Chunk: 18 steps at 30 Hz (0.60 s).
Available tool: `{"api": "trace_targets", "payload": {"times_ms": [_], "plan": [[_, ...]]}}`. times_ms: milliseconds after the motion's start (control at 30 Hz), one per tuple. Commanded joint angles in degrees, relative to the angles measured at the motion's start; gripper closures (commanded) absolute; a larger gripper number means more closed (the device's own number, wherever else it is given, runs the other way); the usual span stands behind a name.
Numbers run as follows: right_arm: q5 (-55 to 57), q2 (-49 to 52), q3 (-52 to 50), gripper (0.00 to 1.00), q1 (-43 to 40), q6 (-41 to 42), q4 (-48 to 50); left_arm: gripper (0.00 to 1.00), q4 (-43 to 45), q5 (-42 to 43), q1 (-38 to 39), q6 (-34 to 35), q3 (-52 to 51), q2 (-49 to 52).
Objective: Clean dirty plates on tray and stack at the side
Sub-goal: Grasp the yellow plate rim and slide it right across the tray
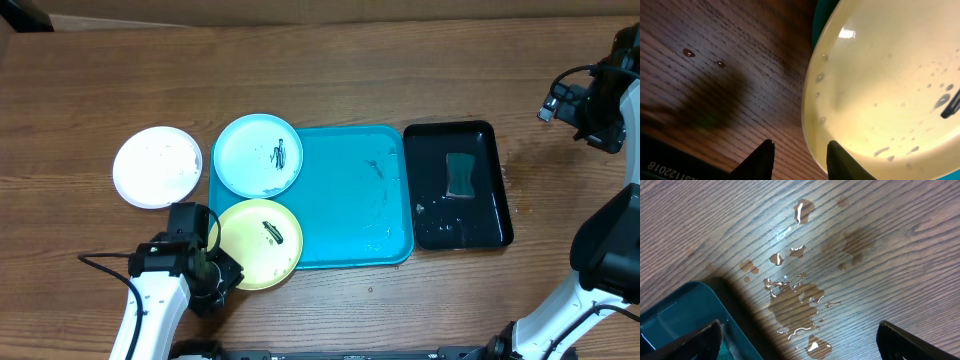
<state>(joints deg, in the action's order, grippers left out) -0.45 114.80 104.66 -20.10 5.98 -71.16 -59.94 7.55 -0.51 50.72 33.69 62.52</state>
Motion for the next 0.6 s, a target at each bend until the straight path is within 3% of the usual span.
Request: {"api": "trace_targets", "payload": {"times_ms": [0,333,567], "plan": [[0.37,-0.85,0.31,0.00,0.09,0.22,0.37,0.66,0.90,1.05,-0.42,0.79,-1.25,0.04],[0.37,-0.85,0.31,0.00,0.09,0.22,0.37,0.94,2.56,1.36,-0.42,0.74,-2.10,0.04],[0.37,-0.85,0.31,0.00,0.09,0.22,0.37,0.95,1.66,1.51,-0.42,0.72,-2.10,0.04]]}}
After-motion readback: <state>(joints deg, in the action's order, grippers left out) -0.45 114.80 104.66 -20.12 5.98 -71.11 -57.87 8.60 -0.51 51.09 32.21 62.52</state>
